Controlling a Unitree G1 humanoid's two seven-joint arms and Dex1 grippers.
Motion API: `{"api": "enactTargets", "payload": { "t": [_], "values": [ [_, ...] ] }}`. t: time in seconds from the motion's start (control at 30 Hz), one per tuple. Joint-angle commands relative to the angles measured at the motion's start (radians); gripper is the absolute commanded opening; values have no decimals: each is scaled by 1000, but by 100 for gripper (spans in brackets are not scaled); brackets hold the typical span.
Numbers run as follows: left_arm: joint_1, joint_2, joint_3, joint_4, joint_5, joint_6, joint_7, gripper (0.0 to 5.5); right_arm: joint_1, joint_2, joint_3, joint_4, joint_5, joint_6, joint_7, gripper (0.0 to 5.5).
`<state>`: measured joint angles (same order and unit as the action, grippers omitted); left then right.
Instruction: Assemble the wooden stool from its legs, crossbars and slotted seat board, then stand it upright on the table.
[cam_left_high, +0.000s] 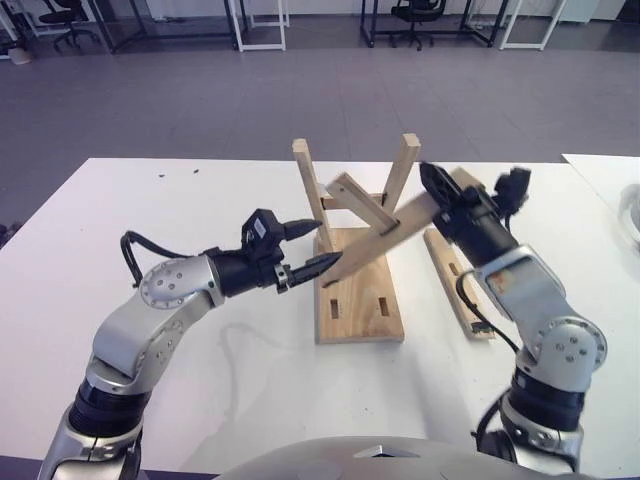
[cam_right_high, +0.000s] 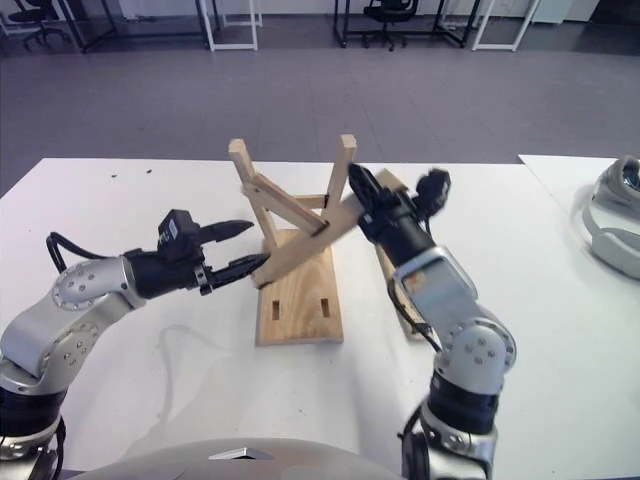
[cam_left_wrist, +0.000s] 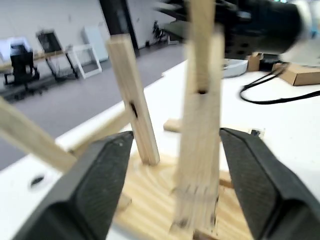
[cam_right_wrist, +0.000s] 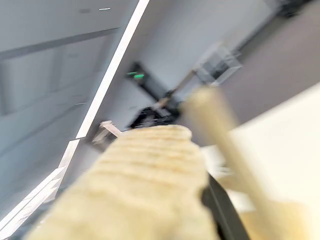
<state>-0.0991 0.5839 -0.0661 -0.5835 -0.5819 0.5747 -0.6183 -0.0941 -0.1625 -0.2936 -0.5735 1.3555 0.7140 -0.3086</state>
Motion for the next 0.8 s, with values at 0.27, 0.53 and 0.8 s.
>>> {"api": "enactTargets", "payload": {
  "t": [0.27,0.53,0.8],
  "values": [
    [116,-56,22,4,82,-42,95,438,231,-119,-60,-48,-225,-89,82,103],
    [128,-61,34,22,113,-43,99,438,264,-140,-49,-67,-98,-72,69,103],
    [123,-75,31,41,147,-54,100,438,218,-260,63,-109,-400,-70,64,107]
  ]
}}
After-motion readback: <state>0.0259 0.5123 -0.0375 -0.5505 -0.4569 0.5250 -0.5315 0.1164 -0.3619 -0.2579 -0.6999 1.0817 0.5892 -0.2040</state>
